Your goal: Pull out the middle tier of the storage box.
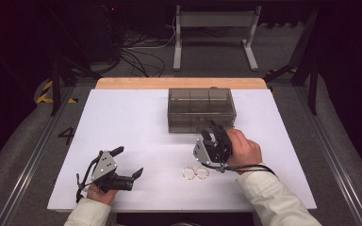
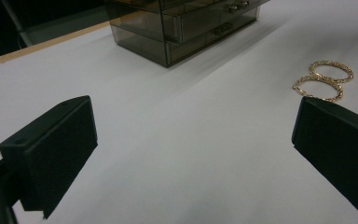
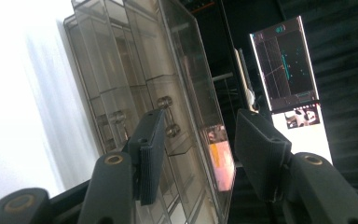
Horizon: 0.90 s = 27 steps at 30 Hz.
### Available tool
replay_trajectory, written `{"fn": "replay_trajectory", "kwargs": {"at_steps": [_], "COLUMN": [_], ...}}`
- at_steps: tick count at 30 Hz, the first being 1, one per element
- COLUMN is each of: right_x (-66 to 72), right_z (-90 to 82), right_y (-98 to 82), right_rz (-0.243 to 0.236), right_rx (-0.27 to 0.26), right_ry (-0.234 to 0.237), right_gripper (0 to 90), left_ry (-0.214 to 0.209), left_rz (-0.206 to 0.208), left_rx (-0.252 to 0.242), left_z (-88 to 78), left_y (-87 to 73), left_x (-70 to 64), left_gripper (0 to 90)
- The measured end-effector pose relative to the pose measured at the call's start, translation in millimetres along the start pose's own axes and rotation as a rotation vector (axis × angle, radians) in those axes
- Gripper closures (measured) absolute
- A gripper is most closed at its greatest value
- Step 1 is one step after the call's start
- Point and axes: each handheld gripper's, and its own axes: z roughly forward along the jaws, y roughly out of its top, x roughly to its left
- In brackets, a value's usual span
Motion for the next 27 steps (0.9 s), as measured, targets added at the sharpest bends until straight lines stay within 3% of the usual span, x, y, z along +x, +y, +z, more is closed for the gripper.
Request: {"fn": "replay_trajectory", "kwargs": {"at_steps": [12,14,17,18,19,20,21,22,23,24,25,26,27], "right_x": [-13.7,-19.7,-23.2,-28.4,-28.4,-34.5,-37.8,-37.8,-39.5,-47.0,-47.0,-52.2,-52.2], "right_z": [-1.8,-0.3,0.1,0.8,0.8,1.4,2.0,2.0,3.0,5.6,5.6,9.0,9.0], "right_y": [-1.3,-2.1,-2.9,-4.5,-4.5,-7.2,-9.0,-9.0,-10.0,-14.5,-14.5,-17.5,-17.5], "right_rz": [0.023,0.027,0.039,0.067,0.067,0.108,0.125,0.125,0.158,0.207,0.207,0.276,0.276], "right_rx": [-0.023,-0.043,-0.049,-0.062,-0.062,-0.072,-0.077,-0.077,-0.084,-0.102,-0.102,-0.12,-0.12], "right_ry": [0.061,0.129,0.156,0.2,0.2,0.263,0.297,0.297,0.312,0.411,0.411,0.467,0.467], "right_gripper": [52.8,52.1,52.1,53.0,53.0,53.5,53.6,53.6,53.5,53.5,53.5,53.5,53.5], "left_ry": [0.0,0.0,0.0,0.0,0.0,0.0,0.0,0.0,-0.001,-0.001,-0.001,-0.001,-0.001], "left_rz": [-0.001,-0.001,0.0,0.0,0.0,0.0,0.0,0.0,-0.001,0.0,0.0,0.0,0.0], "left_rx": [0.0,0.0,0.0,0.0,0.0,0.0,0.0,0.0,0.0,0.0,0.0,0.0,0.0], "left_z": [0.0,0.0,0.0,0.0,0.0,0.0,0.0,0.0,0.0,0.0,0.0,0.1,0.1], "left_y": [0.0,0.0,0.0,0.0,0.0,0.0,0.0,0.0,0.0,0.0,0.0,0.0,0.0], "left_x": [0.1,0.1,0.1,0.0,0.0,0.1,0.1,0.1,0.1,0.0,0.0,0.0,0.0], "left_gripper": [0.7,0.7,0.7,0.7,0.7,0.7,0.7,0.7,0.7,0.7,0.7,0.7,0.7]}}
